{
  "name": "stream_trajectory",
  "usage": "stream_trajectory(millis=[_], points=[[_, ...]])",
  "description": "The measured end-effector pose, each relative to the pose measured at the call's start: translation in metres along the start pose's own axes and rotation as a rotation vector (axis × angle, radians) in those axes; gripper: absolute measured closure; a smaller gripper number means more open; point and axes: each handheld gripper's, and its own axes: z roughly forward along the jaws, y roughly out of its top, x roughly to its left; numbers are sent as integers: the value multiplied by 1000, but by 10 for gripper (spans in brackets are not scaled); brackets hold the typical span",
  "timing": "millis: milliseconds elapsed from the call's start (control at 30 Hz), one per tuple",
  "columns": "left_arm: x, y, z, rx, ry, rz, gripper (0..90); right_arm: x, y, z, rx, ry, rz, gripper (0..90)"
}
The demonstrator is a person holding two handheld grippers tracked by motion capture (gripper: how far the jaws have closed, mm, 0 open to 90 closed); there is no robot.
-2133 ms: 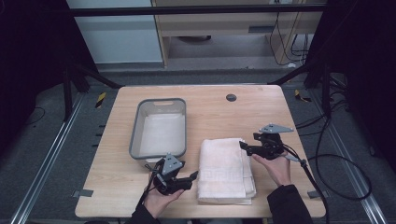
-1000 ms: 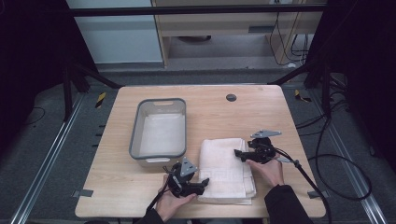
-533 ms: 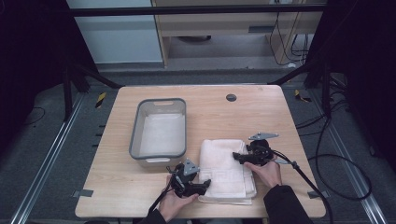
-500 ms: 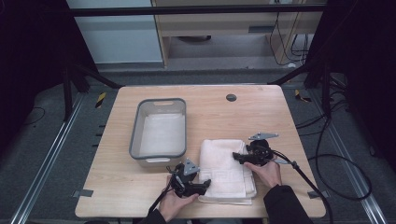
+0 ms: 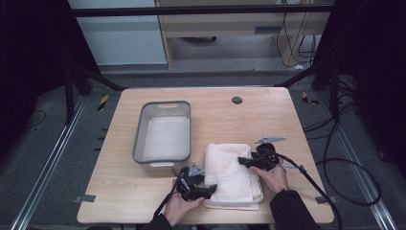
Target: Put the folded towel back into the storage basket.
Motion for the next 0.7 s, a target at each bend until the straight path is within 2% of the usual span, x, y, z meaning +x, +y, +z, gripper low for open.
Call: stream_trajectory(millis=[200, 233, 433, 633, 700], points=[[3, 1, 1, 15, -51, -19, 456, 0, 1, -1, 14, 33, 31, 532], [3, 1, 1, 17, -55, -18, 490, -1, 1, -1, 17, 41, 41, 561], [2, 3, 1, 25, -84, -35, 565, 0, 2, -1, 14, 50, 47, 618], [-2, 4, 0, 16, -77, -20, 679, 0, 3, -2, 6, 60, 53, 651], [-3, 3, -1, 10, -75, -20, 691, 0, 3, -3, 6, 61, 53, 654]])
